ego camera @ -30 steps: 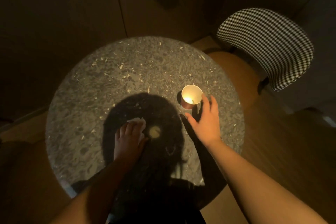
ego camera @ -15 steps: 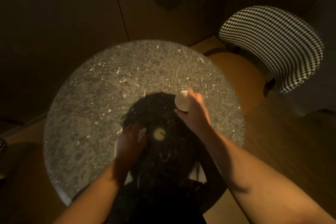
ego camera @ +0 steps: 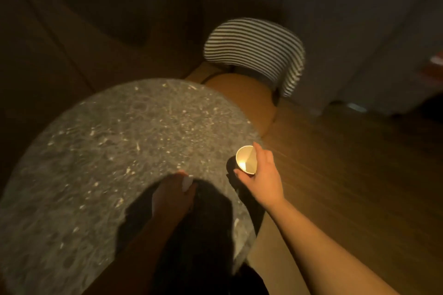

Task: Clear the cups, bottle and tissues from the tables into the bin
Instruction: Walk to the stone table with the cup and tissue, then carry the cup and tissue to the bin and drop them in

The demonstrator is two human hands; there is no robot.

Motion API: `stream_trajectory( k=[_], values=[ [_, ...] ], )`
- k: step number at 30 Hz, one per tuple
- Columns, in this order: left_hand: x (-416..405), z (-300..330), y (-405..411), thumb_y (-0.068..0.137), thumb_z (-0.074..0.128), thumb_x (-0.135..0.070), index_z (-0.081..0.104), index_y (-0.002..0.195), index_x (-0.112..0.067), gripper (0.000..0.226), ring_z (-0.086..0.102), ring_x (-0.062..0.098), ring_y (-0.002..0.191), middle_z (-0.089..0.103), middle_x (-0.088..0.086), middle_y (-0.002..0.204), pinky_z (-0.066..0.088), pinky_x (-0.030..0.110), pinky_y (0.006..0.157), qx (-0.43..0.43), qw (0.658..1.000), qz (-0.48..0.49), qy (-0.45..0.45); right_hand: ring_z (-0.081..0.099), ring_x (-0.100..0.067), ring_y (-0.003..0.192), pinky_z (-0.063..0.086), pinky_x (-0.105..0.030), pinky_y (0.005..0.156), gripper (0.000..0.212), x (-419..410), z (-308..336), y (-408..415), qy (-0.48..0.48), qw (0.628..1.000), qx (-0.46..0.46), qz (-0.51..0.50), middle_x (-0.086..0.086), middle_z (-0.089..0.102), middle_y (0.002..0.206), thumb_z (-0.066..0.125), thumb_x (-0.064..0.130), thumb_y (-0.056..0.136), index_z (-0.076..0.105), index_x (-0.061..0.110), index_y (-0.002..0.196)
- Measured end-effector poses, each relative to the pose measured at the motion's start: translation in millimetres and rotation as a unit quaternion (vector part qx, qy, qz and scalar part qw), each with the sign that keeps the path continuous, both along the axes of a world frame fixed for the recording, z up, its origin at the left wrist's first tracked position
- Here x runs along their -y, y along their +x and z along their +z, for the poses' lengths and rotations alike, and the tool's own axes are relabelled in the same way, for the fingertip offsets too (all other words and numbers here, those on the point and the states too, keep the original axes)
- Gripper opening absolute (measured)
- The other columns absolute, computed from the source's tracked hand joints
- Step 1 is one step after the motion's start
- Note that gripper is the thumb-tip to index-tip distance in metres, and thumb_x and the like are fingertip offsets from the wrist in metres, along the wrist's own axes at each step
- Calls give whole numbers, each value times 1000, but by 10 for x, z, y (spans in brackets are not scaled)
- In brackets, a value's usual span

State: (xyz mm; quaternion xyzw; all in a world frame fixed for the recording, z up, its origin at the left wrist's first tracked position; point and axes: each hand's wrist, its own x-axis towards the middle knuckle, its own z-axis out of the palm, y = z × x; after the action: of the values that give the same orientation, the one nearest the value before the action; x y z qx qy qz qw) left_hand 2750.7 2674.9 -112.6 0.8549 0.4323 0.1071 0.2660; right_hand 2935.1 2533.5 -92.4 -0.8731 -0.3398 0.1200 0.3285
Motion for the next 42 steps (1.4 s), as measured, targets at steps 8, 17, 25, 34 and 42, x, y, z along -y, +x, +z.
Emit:
stream_trajectory(
  k=[8, 17, 25, 34, 42],
  values=[
    [887, 101, 227, 77, 69, -34, 55, 86, -21, 21, 59, 29, 81, 60, 2, 86, 39, 32, 61, 56, 975, -216, 21, 50, -18, 113, 47, -32, 83, 87, 1481, -41, -659, 4, 977, 5, -215, 3, 40, 131, 74, 44, 74, 25, 28, 145],
    [2593, 174, 407, 80, 65, -40, 54, 96, -27, 23, 58, 22, 89, 59, -4, 96, 44, 32, 69, 45, 881, -471, -2, 52, -17, 112, 49, -34, 85, 85, 3310, -35, -1754, -1, 874, 3, -486, 5, 41, 131, 74, 46, 72, 29, 31, 142],
    [4543, 246, -53, 85, 61, -40, 52, 103, -30, 22, 57, 20, 95, 59, -5, 107, 48, 36, 73, 23, 714, -699, 0, 54, -17, 104, 43, -27, 74, 79, 4705, -38, -3208, -6, 710, 14, -704, 10, 40, 119, 72, 52, 70, 30, 36, 136],
    [6481, 268, -1415, 78, 67, -30, 51, 90, -21, 21, 56, 27, 75, 59, -1, 83, 47, 41, 64, 19, 499, -862, -88, 55, -17, 104, 44, -28, 75, 80, 5778, -20, -5116, 9, 515, 3, -857, 9, 42, 121, 72, 51, 72, 29, 34, 137],
    [8222, 234, -3316, 80, 61, -43, 50, 90, -30, 19, 56, 18, 69, 61, -9, 79, 36, 28, 53, 36, 353, -935, -19, 54, -16, 105, 49, -30, 78, 83, 6872, -153, -7143, 10, 370, -13, -929, 7, 45, 124, 73, 53, 71, 26, 38, 137]
  ],
)
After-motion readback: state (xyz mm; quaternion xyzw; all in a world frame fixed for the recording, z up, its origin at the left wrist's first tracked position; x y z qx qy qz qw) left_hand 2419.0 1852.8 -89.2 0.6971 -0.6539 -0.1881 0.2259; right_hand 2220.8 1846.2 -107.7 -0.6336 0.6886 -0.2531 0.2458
